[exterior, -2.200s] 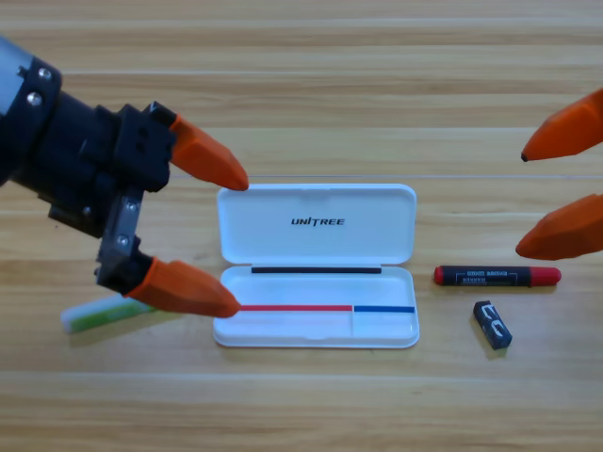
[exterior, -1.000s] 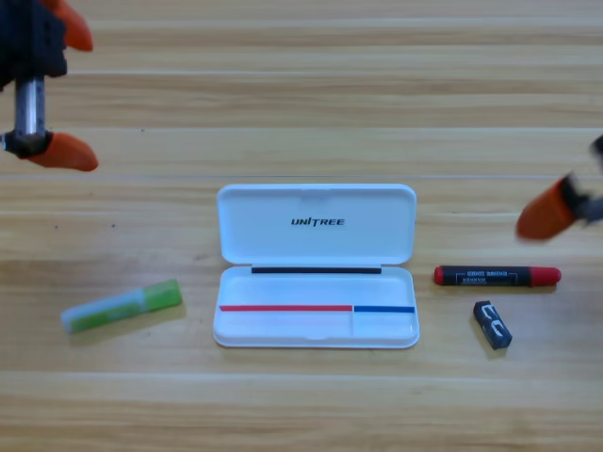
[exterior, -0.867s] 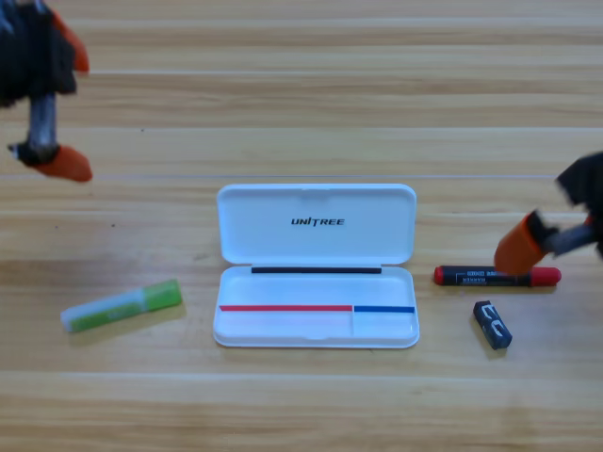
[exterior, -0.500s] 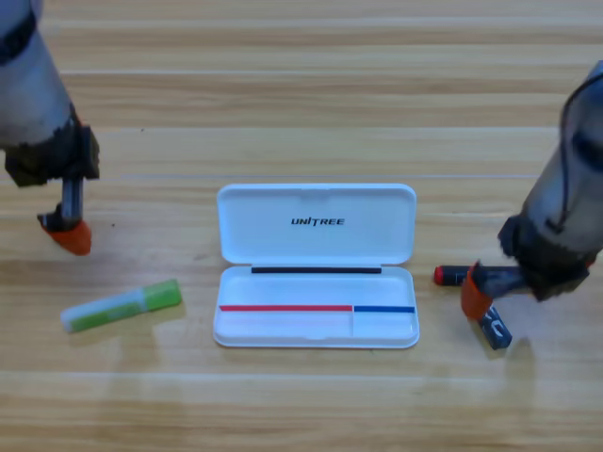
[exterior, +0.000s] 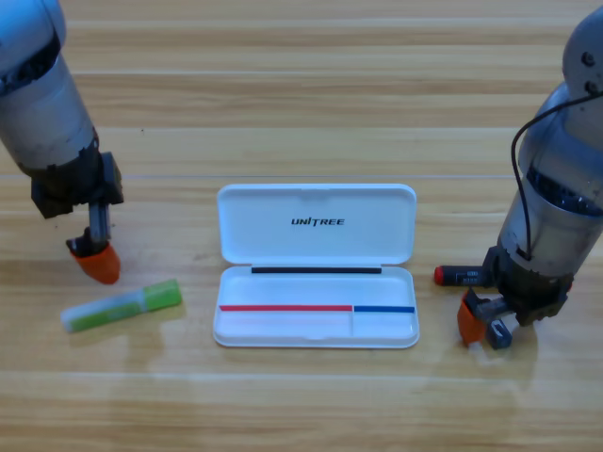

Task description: Clean up eraser and pencils

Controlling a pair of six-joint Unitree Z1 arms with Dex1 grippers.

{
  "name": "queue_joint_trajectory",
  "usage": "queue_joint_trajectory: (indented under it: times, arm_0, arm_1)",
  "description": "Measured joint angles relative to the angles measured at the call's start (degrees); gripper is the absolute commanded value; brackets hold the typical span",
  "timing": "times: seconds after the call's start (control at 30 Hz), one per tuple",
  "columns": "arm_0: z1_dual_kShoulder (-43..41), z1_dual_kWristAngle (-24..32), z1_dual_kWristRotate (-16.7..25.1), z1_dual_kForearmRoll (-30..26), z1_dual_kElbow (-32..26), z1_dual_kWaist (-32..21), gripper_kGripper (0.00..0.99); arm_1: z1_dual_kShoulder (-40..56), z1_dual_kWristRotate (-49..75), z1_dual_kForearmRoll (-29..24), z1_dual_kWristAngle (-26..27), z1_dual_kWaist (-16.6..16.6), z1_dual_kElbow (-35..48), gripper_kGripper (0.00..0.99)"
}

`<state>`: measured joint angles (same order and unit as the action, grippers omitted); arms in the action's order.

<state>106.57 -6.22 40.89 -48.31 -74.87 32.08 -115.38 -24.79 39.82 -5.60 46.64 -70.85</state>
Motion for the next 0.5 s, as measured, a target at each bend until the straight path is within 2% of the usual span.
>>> queue_joint_trajectory:
  times: [0.03, 0.07, 0.2, 0.27, 0.5]
  arm_0:
    - [0.1, 0.5, -0.2, 0.0, 0.1, 0.0, 0.983]
    - [0.1, 1.1, -0.4, 0.0, 0.2, 0.0, 0.983]
    - [0.8, 2.3, -0.6, 0.0, 1.6, -0.1, 0.985]
    - [1.3, 2.4, -0.8, 0.9, 2.6, -0.2, 0.985]
    - [2.6, 2.4, -1.8, 3.8, 5.5, -0.5, 0.983]
  arm_1:
    - [0.0, 0.0, -0.2, 0.3, 0.0, 0.0, 0.761]
    - [-0.1, 0.0, -0.4, 0.3, 0.0, 0.0, 0.667]
    - [-0.3, 0.0, -1.2, 1.3, 0.0, 0.0, 0.169]
    - [-0.4, 0.0, -1.5, 2.8, 0.0, 0.0, 0.005]
    - [-0.4, -0.1, -1.5, 3.6, -0.8, 0.3, 0.000]
